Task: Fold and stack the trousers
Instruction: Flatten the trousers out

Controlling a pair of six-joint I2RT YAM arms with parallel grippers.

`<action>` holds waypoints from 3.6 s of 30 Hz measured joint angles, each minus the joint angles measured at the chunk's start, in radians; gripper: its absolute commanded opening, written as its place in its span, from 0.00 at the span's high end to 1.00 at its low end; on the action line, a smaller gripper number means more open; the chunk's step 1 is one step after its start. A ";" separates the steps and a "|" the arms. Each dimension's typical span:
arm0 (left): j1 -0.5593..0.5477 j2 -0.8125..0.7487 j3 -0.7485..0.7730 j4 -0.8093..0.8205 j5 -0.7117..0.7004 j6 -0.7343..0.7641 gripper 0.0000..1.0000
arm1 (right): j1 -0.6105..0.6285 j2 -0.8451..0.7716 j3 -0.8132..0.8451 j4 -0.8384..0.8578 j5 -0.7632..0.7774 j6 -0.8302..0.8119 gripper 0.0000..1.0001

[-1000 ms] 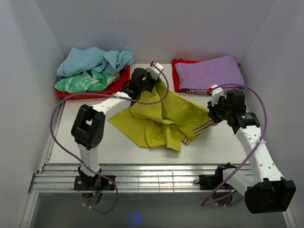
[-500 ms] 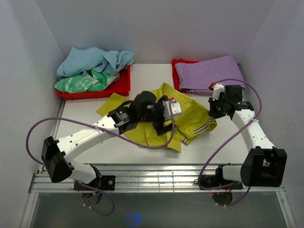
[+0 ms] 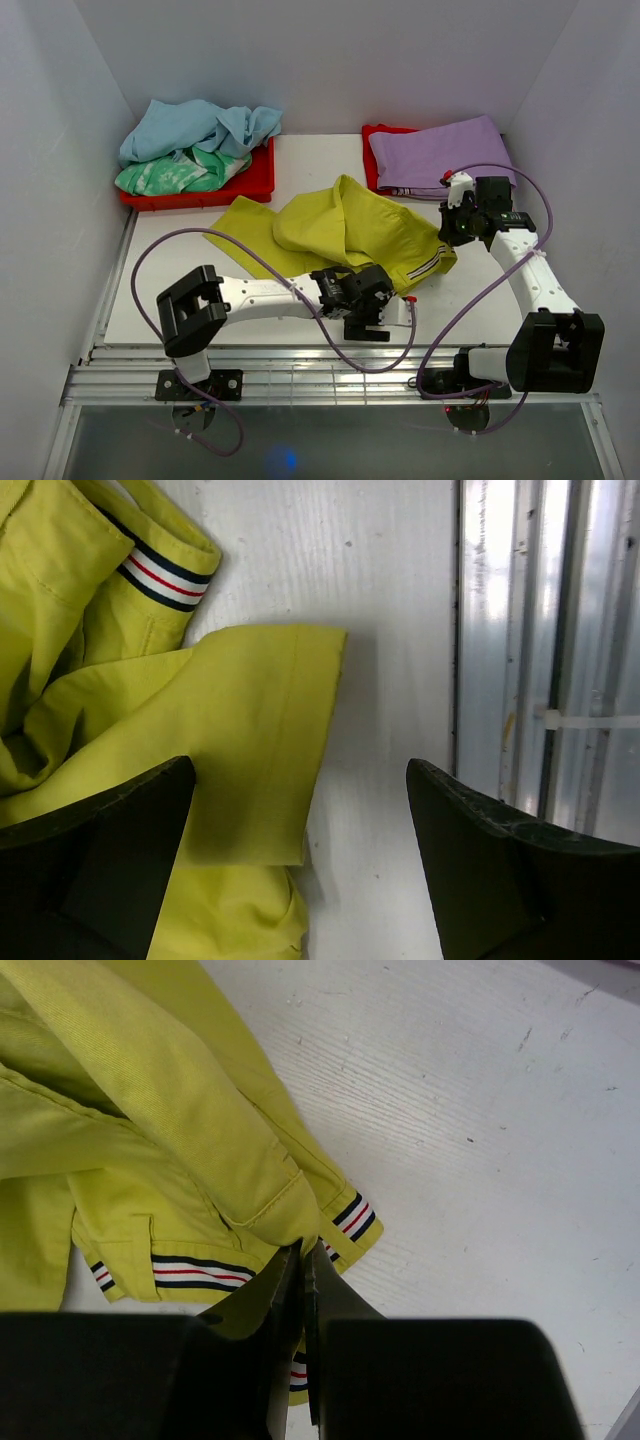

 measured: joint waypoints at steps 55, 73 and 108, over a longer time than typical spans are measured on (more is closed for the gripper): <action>0.784 -0.308 -0.441 -0.119 0.258 0.159 1.00 | 0.224 0.309 -0.050 -0.026 0.070 -0.270 0.92; 0.824 -0.749 -0.073 -0.285 0.386 -0.217 1.00 | -0.169 0.121 -0.003 -0.109 0.165 -0.601 0.92; 1.866 -0.356 -0.056 0.187 0.287 -0.079 1.00 | -0.244 0.420 0.280 -0.104 0.190 -0.752 0.92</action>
